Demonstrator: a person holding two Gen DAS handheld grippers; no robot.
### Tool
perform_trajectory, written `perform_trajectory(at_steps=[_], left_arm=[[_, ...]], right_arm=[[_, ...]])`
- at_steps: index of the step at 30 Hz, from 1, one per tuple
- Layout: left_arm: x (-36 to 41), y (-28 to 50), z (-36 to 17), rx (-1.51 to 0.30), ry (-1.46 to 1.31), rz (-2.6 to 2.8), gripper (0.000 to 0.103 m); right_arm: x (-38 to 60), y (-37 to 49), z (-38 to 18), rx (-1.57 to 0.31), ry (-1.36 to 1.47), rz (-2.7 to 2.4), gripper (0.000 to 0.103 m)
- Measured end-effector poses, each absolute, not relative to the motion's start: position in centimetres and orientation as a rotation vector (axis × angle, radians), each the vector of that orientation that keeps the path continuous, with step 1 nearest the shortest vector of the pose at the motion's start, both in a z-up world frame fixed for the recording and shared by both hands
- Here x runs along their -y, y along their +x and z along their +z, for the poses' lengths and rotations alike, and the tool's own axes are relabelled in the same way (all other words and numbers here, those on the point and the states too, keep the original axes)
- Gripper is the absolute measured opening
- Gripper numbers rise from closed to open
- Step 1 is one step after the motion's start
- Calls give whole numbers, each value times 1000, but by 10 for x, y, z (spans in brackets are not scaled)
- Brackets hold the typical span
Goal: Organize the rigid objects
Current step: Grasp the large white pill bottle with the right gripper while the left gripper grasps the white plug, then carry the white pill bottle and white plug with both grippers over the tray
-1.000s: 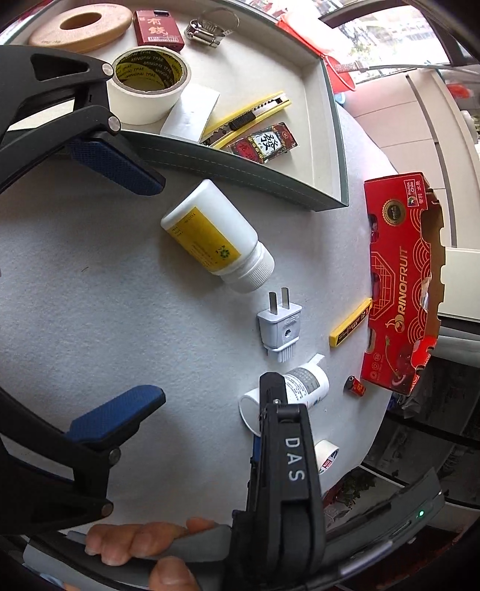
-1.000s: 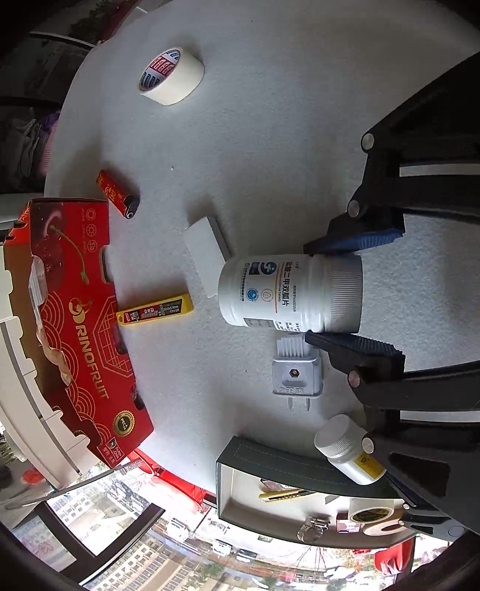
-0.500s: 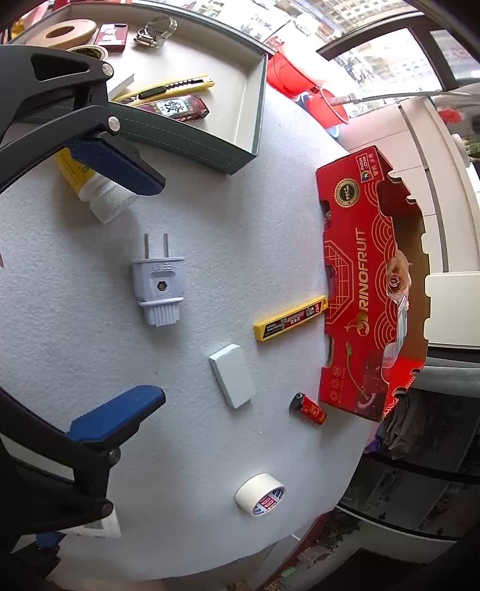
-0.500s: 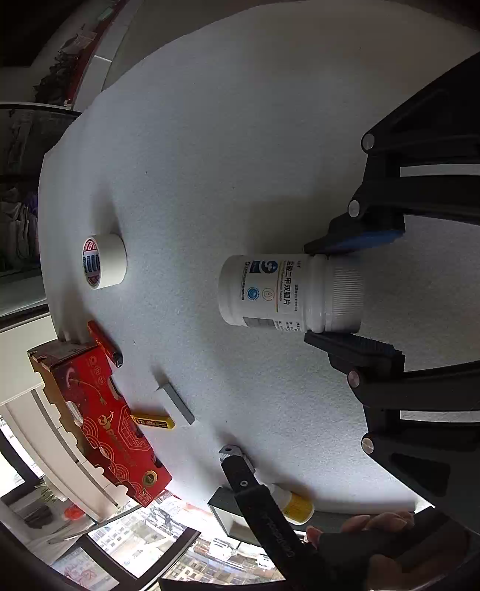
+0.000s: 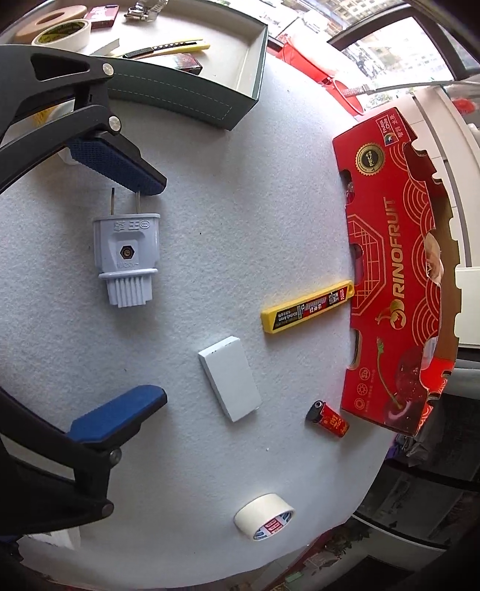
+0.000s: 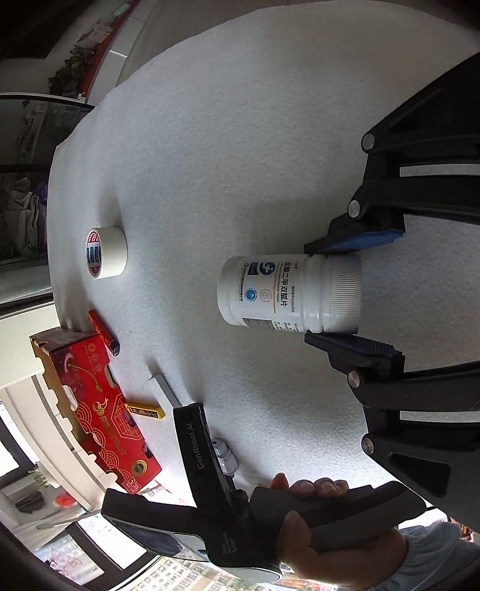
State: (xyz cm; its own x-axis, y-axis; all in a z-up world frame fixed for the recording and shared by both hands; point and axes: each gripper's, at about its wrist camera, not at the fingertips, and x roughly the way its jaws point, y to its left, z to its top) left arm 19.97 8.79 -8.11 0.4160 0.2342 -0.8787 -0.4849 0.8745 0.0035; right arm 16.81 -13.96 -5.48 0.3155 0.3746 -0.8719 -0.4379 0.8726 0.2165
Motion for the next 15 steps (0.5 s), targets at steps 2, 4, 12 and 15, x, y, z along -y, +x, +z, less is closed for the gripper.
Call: perform_trajectory(at_steps=[2, 4, 12, 15], left_arm=[[-77, 195, -76, -1026, -233, 401, 72], [-64, 190, -74, -1029, -200, 324, 61], [-11, 111, -79, -1023, -88, 166, 61], [12, 65, -79, -1016, -72, 135, 61]], right_arm=[[145, 162, -55, -1131, -66, 536, 41], [148, 156, -54, -1131, -78, 536, 41], [176, 118, -55, -1131, -103, 514, 41], [186, 98, -55, -1120, -126, 506, 41]])
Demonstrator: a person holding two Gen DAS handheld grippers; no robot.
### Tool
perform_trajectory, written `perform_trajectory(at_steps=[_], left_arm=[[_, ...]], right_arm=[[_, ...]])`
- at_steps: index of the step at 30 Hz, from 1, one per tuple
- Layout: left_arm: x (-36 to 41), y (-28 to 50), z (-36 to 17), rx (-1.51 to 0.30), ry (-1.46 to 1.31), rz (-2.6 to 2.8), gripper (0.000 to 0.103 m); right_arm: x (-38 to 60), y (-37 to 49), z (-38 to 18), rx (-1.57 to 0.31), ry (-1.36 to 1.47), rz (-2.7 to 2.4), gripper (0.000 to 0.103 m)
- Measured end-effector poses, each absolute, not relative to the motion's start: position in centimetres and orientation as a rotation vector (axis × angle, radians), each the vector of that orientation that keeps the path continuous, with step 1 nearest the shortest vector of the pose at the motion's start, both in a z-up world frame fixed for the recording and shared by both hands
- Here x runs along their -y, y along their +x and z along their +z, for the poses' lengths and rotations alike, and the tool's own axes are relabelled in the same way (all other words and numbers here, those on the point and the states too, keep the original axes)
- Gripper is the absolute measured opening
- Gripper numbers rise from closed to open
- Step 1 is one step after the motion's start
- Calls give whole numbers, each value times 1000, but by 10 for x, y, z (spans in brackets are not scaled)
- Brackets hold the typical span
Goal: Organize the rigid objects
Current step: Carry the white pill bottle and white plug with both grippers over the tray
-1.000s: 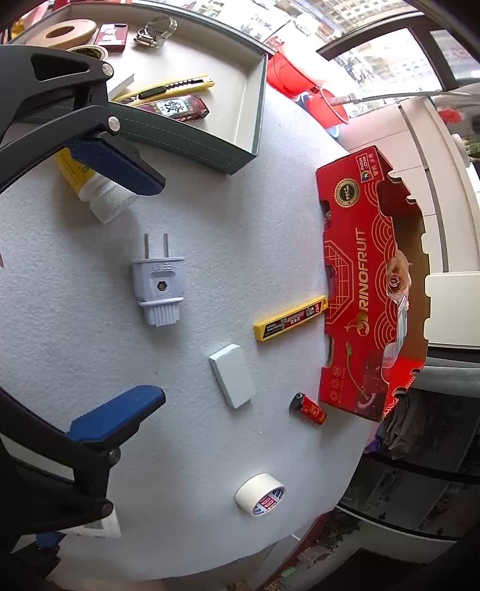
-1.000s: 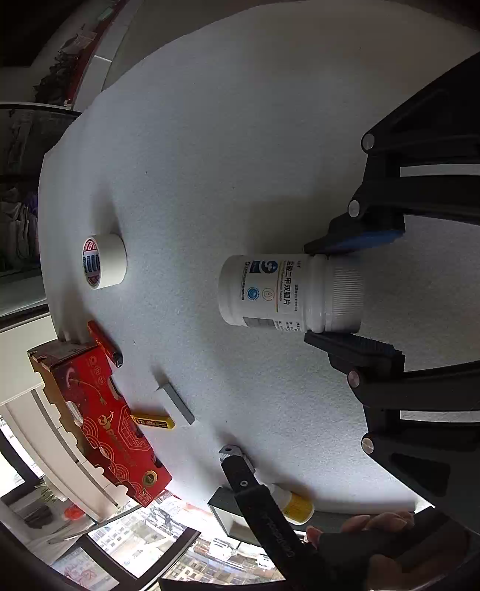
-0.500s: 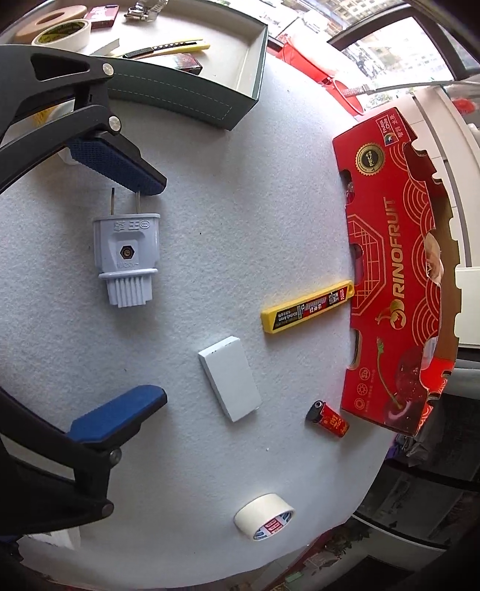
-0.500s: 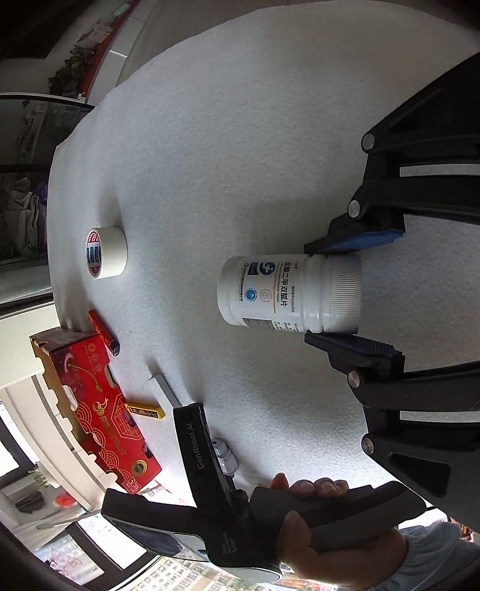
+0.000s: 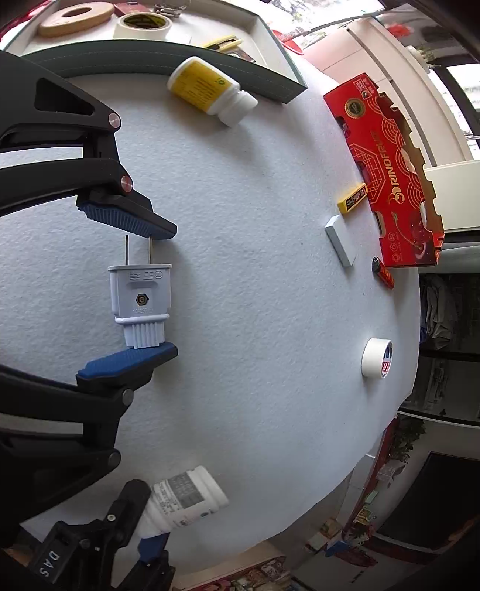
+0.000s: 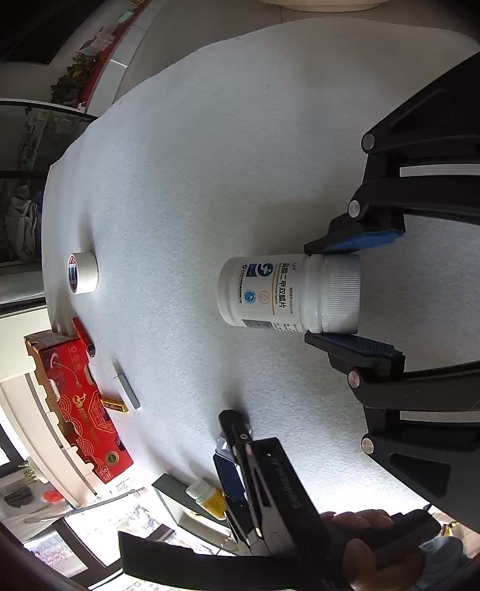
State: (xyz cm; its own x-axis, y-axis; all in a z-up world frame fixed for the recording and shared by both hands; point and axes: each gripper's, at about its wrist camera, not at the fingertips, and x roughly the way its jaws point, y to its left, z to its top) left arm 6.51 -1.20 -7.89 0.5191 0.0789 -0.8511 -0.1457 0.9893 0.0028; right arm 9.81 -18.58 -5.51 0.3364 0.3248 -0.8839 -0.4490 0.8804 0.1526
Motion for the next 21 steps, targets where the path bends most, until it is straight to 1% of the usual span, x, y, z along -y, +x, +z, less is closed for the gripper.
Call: perform_trajectory(at_steps=[5, 7, 8, 9, 10, 14, 18, 21], left_arm=[[28, 7, -77, -982, -79, 168, 61], [27, 5, -77, -967, -88, 177, 62], [27, 5, -77, -964, -92, 181, 63], [27, 7, -77, -962, -94, 187, 64], [27, 8, -77, -960, -96, 191, 66], [21, 12, -79, -947, -118, 219, 80], [22, 10, -80, -936, -119, 230, 81], [21, 8, -81, -925, -133, 249, 83]], right_arm=[[193, 61, -57, -1072, -196, 489, 41], [191, 53, -58, -1041, -219, 493, 47], [189, 53, -59, -1038, -224, 496, 57], [186, 54, -60, -1046, -220, 494, 70], [185, 55, -60, -1047, -205, 496, 74], [179, 66, -58, -1028, -175, 459, 74], [172, 75, -62, -1040, -184, 425, 74], [168, 72, -64, -1021, -235, 425, 75]])
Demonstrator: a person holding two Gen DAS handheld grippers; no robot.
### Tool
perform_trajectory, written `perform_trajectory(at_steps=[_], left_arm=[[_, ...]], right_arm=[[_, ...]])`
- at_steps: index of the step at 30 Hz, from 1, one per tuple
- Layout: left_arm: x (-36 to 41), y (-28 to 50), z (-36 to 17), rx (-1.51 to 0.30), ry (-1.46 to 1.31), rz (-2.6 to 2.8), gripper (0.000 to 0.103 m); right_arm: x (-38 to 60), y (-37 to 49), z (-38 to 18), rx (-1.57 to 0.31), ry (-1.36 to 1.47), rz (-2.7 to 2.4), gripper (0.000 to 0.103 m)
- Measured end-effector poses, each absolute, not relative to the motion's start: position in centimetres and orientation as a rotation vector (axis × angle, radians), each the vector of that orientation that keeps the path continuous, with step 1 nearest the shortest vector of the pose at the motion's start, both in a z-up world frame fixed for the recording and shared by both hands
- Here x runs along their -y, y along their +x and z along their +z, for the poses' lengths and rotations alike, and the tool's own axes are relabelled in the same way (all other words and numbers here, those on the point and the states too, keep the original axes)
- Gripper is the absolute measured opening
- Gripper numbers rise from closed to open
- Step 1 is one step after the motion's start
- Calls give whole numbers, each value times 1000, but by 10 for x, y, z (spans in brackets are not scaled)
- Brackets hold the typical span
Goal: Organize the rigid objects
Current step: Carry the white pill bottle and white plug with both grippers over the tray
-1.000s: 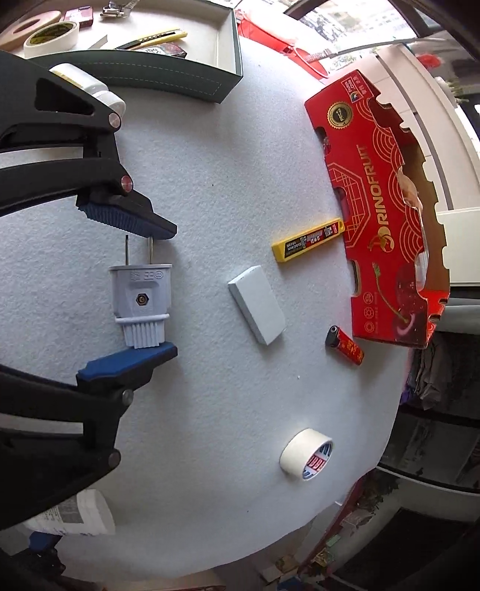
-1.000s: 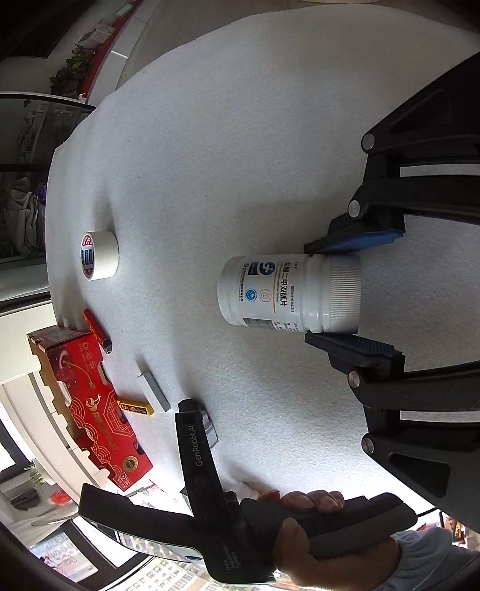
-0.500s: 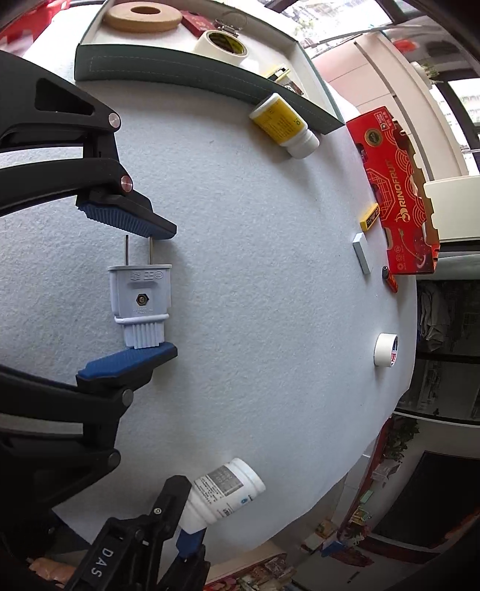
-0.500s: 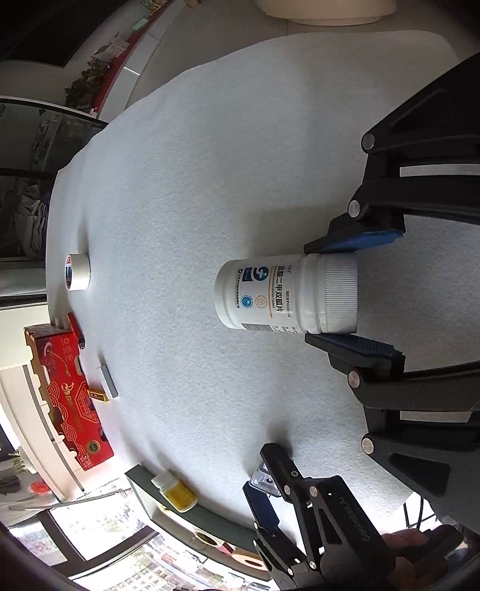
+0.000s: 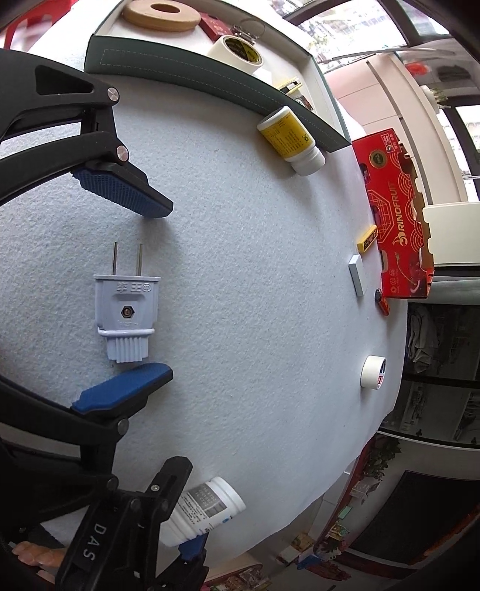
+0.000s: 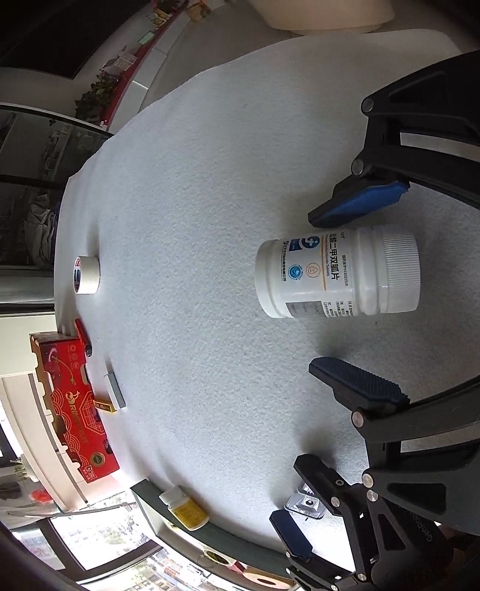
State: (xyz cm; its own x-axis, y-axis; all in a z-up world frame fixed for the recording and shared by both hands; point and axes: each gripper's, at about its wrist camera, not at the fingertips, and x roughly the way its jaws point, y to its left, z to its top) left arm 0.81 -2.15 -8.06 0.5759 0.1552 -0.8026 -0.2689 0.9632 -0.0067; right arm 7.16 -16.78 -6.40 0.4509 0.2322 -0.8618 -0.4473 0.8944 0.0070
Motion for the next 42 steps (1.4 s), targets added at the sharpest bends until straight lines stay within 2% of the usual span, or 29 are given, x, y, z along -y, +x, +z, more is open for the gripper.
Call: perform_trajectory(at_steps=[1, 2, 4, 5, 6, 7, 9, 13, 17, 19, 21, 22, 23, 24, 42], left_arm=[[22, 8, -81, -921, -131, 255, 84], [21, 7, -81, -916, -141, 259, 84], [20, 5, -82, -905, -145, 264, 84], [19, 5, -82, -902, -147, 271, 84], [17, 5, -81, -902, -160, 282, 85], [16, 7, -81, -914, -170, 273, 87], [16, 10, -81, -942, -161, 288, 89], [11, 13, -85, -967, -180, 312, 100], [10, 15, -84, -989, -179, 304, 100], [12, 14, -83, -994, -171, 288, 96], [16, 13, -80, -993, -161, 269, 88], [18, 12, -79, -992, -155, 256, 80], [20, 13, -77, -991, -146, 240, 67], [22, 13, -75, -990, -139, 224, 61], [7, -10, -44, -939, -258, 186, 61]], right_arm=[[169, 72, -65, -1024, -218, 437, 76], [169, 72, -65, -1028, -223, 457, 83], [167, 72, -66, -1040, -247, 469, 84], [167, 73, -66, -1056, -247, 477, 88], [167, 74, -68, -1083, -252, 480, 98], [166, 76, -70, -1115, -266, 469, 103], [166, 74, -71, -1120, -273, 467, 103], [164, 76, -72, -1135, -288, 475, 103], [162, 78, -70, -1143, -285, 463, 102], [162, 79, -64, -1125, -279, 452, 92], [159, 79, -58, -1114, -273, 458, 62], [159, 80, -56, -1115, -270, 461, 55], [158, 80, -54, -1118, -264, 470, 45], [158, 80, -53, -1125, -253, 478, 43], [145, 57, -17, -1067, -175, 564, 42]])
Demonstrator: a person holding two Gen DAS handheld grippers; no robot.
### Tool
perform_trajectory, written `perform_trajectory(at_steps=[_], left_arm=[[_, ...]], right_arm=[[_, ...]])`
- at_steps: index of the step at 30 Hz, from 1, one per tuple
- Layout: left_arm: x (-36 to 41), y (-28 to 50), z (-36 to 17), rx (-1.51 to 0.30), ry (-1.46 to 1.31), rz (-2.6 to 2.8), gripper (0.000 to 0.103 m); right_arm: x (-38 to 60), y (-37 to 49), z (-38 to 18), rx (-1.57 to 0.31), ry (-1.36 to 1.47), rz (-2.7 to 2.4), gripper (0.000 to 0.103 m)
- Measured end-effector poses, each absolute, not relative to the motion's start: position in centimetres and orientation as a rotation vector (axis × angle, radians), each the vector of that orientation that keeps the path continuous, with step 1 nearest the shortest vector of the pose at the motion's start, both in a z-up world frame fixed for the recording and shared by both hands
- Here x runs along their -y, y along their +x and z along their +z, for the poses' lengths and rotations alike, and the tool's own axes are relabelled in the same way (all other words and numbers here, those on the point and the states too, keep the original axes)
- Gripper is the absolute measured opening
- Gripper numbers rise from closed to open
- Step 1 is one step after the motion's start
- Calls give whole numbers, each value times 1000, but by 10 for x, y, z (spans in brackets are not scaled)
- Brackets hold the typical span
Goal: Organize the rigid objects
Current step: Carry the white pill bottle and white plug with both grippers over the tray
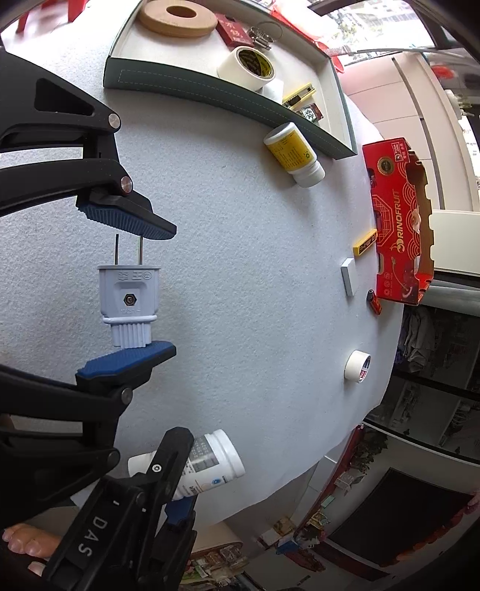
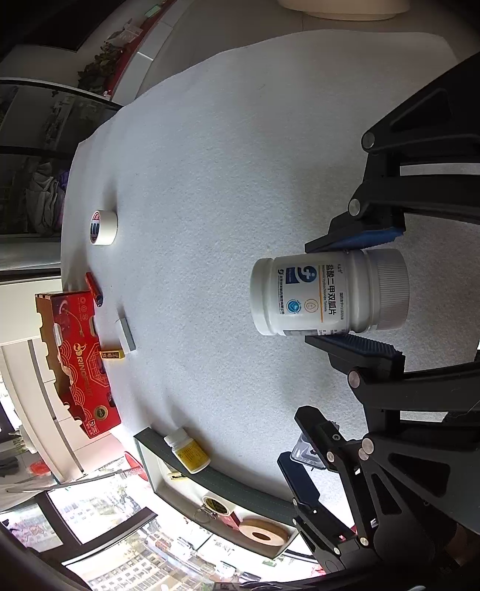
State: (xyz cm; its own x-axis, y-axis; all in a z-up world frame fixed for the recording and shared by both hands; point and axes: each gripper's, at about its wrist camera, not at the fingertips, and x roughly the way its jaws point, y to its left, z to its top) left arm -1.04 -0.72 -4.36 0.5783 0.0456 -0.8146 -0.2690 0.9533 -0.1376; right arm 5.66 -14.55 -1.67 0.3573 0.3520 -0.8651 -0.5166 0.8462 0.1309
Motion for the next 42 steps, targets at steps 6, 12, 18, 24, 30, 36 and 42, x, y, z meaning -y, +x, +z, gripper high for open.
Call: perform_trajectory(at_steps=[6, 12, 18, 24, 30, 36, 42], left_arm=[[-7, -23, -18, -871, -288, 199, 61], [-30, -37, 13, -791, -302, 233, 61], [-58, -50, 39, -719, -319, 296, 61], [-97, -67, 55, -659, -360, 386, 61], [-138, -83, 53, -656, -399, 471, 61], [-161, -88, 47, -670, -407, 515, 61], [-168, -87, 52, -669, -401, 528, 61]], right_arm=[[124, 50, 1, -1024, -200, 606, 42], [97, 45, 25, -966, -220, 659, 42], [63, 41, 51, -904, -246, 720, 42], [24, 37, 72, -857, -277, 794, 37], [13, 53, 58, -877, -318, 762, 42], [34, 90, 3, -1025, -310, 660, 56], [-4, 125, -13, -1012, -308, 715, 76]])
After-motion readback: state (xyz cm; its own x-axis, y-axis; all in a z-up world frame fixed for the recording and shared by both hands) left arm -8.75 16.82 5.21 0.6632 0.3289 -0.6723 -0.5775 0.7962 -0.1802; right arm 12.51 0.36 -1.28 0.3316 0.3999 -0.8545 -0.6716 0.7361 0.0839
